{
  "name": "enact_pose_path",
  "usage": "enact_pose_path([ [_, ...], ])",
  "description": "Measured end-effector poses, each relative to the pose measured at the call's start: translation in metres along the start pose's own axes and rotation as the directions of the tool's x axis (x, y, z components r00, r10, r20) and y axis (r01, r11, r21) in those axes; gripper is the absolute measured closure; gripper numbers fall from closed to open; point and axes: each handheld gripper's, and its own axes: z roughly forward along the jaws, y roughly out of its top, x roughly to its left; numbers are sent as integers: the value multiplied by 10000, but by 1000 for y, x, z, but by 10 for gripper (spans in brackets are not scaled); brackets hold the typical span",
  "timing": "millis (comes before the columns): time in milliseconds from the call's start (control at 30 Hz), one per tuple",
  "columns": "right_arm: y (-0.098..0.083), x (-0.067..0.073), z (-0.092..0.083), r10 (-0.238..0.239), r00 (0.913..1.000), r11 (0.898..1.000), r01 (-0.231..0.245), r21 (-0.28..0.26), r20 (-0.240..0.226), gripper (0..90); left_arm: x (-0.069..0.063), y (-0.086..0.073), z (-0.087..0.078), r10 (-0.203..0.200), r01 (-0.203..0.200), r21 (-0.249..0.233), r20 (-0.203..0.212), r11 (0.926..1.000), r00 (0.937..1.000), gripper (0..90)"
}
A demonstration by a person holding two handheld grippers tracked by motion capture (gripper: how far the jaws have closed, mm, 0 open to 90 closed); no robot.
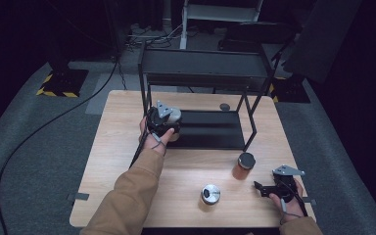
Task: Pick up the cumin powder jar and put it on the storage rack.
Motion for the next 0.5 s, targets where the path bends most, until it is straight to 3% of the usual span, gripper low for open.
enact_pose_path([
  [333,0,0,0,-3,10000,10000,3,-1,0,26,1,-5,14,-38,38,461,-18,9989,10000,326],
  [500,0,0,0,-13,10000,10000,13,1,-2,27,2,-7,14,-123,124,407,-10,9991,9999,326],
])
